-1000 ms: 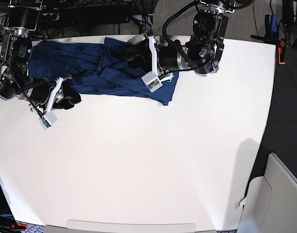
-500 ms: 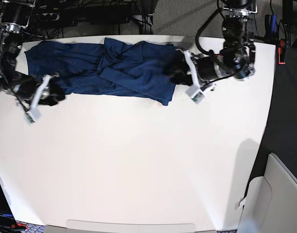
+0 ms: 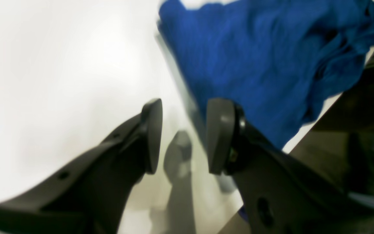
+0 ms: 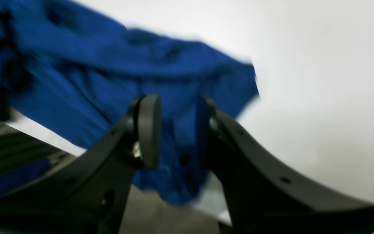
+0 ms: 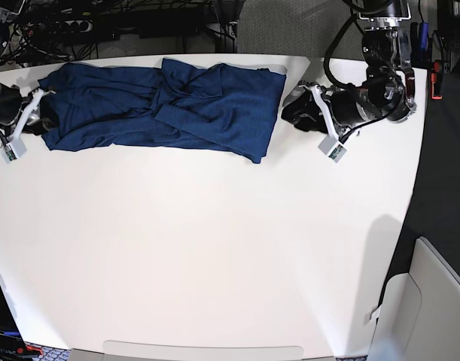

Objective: Fold the T-shirt properly
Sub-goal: 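Release the fold and pull the left gripper back toward its end, then grasp the shirt end with the right gripper and fold it toward the left gripper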

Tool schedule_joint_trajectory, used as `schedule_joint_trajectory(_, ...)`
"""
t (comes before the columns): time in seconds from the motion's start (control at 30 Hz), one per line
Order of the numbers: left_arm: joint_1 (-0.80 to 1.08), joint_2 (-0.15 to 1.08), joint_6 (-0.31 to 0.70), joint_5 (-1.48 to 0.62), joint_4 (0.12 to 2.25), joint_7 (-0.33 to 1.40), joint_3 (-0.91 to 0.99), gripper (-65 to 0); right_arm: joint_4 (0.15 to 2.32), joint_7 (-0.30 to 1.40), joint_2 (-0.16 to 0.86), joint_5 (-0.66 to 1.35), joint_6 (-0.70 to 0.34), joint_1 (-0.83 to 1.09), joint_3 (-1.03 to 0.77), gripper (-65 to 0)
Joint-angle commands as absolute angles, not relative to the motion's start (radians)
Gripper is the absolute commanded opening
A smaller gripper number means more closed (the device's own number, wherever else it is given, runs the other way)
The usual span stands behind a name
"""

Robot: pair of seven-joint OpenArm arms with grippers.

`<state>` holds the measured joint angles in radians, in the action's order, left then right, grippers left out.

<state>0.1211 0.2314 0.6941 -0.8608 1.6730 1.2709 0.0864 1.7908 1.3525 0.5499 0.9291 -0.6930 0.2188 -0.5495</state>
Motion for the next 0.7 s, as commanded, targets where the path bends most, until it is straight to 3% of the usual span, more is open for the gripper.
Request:
schedule_joint_trajectory(0.0,0.111,0.239,0.698,-0.875,1.661,1.268,0.094,-43.9,1.805,1.336,0.575,0.929,-0.698,0.208,-0.559,-46.6)
schedule_joint_trajectory(0.1,0.114,0.236,0.698,-0.875,1.643,1.267,0.087,-43.9,1.805,1.336,0.572,0.849,-0.698,0.223,-0.561,-44.1)
schedule_joint_trajectory(0.23,0.116,0.234,0.698,-0.875,1.641,1.265,0.085,-43.9,1.805,1.336,0.565,0.791,-0.698,0.236,-0.559,-32.9)
schedule_joint_trajectory(0.67,0.127,0.211,0.698,-0.877,1.641,1.273,0.085,-43.9,1.759,1.336,0.545,0.782,-0.698,0.257,-0.639,-32.5)
